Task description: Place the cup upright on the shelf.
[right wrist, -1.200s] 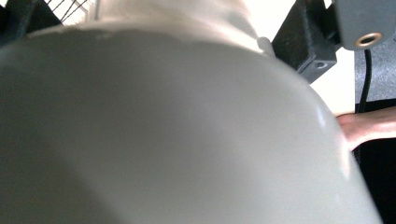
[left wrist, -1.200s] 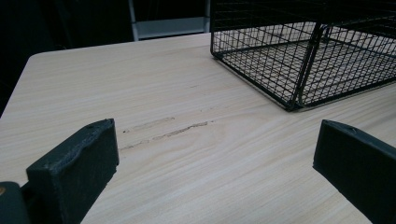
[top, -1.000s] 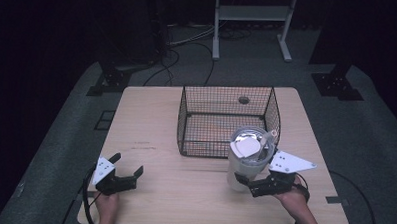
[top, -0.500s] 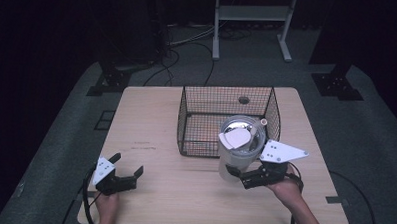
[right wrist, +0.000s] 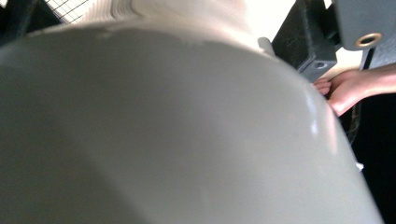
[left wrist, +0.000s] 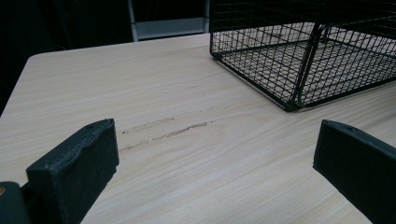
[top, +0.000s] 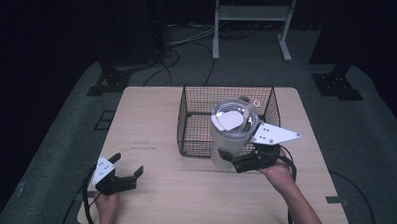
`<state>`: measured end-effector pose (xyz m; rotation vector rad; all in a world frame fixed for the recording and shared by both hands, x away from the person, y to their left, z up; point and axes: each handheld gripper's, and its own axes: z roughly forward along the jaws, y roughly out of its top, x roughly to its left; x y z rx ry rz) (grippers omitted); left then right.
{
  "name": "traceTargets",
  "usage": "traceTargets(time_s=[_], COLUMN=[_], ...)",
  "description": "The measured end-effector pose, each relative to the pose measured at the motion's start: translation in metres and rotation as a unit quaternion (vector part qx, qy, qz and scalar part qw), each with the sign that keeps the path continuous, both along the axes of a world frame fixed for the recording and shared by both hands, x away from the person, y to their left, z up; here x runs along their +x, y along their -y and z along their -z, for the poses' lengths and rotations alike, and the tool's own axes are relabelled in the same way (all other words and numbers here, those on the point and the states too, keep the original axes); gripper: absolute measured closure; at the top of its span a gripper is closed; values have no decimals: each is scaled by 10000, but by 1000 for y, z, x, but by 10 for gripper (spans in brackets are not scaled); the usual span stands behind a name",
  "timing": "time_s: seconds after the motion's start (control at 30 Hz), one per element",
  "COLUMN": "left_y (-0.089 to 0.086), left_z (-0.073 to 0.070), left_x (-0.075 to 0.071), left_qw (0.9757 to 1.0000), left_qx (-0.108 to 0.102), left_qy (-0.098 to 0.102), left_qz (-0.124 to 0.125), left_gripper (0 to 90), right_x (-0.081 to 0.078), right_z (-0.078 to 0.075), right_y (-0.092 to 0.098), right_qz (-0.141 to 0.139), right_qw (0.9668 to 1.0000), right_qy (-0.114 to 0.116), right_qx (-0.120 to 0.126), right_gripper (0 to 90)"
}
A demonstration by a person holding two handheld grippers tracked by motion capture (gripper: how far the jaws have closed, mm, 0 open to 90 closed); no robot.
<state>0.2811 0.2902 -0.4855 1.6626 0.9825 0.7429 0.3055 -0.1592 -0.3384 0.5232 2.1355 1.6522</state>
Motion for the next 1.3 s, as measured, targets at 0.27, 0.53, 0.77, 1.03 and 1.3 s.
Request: traceTargets(time_s=[0.27,0.53,0.77,1.03,1.3], left_y=[0,0,-1,-1,-1], left_z=[0,0,0,0,0], left_x=[0,0,0,0,0], left_qw=[10000,10000,10000,10000,10000], left_qx=[-18,-30,-61,-56,-64], left_qy=[12,18,29,25,31], left_qz=[10,13,11,14,23], left_gripper=[0,0,0,0,0], right_x=[15,32,47,65,83], right_z=[-6,-12,-17,-20,-20], right_y=[-9,-15,-18,-24,-29], right_qz=[82,165,240,334,405], right_qw=[10000,9999,9996,9994,9991], right_qy=[11,18,-25,-10,-111], right_qx=[34,35,114,64,71], right_gripper=[89,89,89,89,89])
